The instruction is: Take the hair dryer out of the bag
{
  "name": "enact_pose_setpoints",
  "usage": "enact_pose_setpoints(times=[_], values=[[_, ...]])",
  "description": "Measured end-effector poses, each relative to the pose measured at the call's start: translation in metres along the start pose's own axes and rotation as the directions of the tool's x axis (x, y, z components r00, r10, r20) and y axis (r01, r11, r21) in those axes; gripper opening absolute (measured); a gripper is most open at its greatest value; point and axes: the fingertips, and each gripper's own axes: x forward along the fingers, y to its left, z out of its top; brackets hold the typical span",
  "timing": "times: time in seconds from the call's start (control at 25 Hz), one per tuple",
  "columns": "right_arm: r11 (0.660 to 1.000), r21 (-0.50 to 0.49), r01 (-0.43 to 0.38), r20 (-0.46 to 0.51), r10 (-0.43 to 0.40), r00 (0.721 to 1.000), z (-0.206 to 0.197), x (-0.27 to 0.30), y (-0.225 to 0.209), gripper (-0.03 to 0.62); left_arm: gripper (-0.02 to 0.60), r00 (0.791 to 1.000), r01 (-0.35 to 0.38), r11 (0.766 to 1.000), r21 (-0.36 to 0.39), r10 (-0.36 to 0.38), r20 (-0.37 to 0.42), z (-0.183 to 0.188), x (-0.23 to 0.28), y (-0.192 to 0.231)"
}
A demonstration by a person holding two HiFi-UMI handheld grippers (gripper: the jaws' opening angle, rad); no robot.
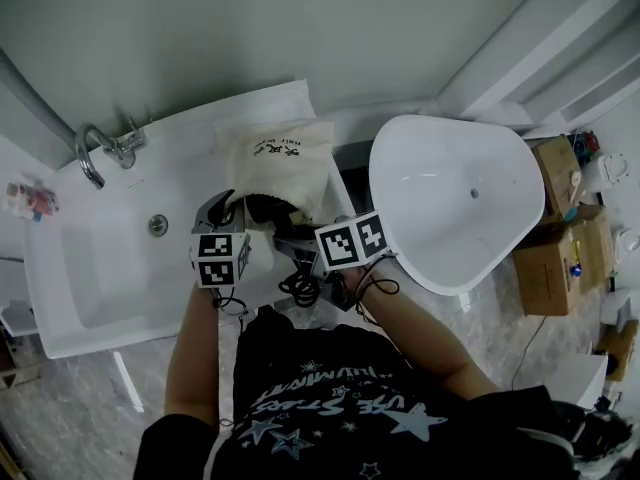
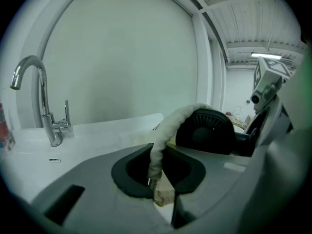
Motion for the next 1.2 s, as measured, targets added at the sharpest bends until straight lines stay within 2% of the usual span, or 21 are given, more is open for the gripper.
enact_pose_setpoints(times=[0.44, 0.64, 0.8, 0.96, 1.2], values=[[0.981, -0.129, -0.143, -0.087, 0.133, 0.987, -0.05, -0.038, 0.02, 0.175, 0.049, 0.998, -0.053, 0.997, -0.057, 0.051, -0.026, -0.02, -0.019, -0.02], [0.967, -0.132, -0.218, -0.125, 0.201, 0.971, -0.074, -0.063, 0.03, 0.175, 0.049, 0.998, -0.058, 0.996, -0.071, 0.056, -0.025, -0.023, -0.025, -0.033], [0.967, -0.103, -0.233, -0.114, 0.222, 0.968, -0.102, -0.1, 0.019, 0.173, 0.051, 0.997, -0.071, 0.995, -0.073, 0.07, -0.02, -0.022, -0.034, -0.065], [0.973, -0.108, -0.205, -0.104, 0.194, 0.975, -0.116, -0.114, 0.008, 0.173, 0.054, 0.997, -0.081, 0.993, -0.088, 0.079, -0.022, -0.029, -0.041, -0.072], [0.963, -0.102, -0.251, -0.052, 0.247, 0.968, -0.117, -0.14, 0.006, 0.173, 0.154, 0.991, -0.134, 0.986, -0.097, 0.13, -0.042, -0.042, -0.057, -0.081]])
